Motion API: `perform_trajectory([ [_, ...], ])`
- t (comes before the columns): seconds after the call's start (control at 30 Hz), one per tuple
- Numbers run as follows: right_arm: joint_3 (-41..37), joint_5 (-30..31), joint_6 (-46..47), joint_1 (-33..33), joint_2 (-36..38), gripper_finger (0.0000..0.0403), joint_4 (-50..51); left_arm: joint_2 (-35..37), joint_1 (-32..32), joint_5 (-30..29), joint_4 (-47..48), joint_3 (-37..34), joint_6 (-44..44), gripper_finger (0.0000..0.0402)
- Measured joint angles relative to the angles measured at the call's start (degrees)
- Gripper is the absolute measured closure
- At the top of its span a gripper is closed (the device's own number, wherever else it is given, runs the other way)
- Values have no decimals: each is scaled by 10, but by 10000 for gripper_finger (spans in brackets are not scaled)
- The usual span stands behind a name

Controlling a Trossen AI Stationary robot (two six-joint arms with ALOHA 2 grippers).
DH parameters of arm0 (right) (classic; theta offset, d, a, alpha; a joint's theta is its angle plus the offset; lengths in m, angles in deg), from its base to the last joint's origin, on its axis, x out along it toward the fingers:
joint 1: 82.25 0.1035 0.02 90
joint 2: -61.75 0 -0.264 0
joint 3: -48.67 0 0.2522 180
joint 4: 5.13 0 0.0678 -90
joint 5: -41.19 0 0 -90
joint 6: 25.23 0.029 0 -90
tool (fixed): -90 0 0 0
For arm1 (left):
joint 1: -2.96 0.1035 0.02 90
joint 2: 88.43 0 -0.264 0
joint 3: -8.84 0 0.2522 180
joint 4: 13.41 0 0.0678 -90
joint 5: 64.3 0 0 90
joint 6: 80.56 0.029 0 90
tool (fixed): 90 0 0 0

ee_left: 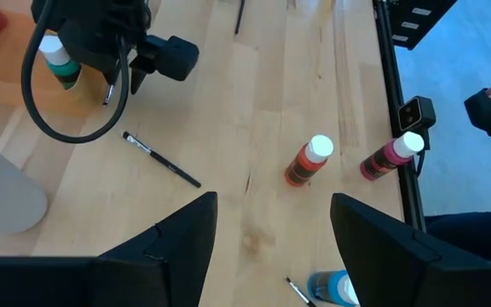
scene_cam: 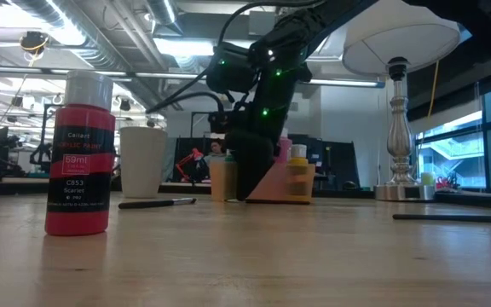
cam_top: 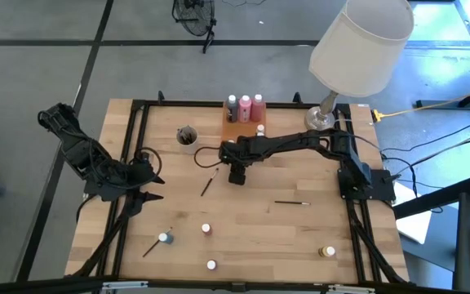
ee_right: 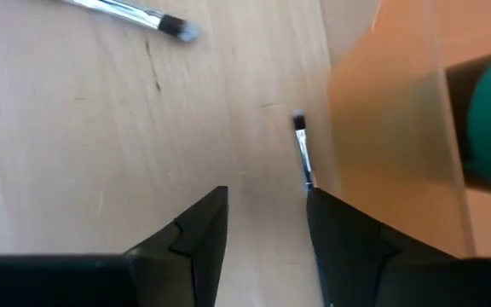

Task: Pick & Place Paint Supplies
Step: Put the black paint brush into the white cup

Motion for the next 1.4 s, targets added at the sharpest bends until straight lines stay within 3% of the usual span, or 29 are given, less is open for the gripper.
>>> perform_trajectory([
  [1.4,-2,4,-20,1,0,238,-18,0,0,-12,0,0,4,176],
])
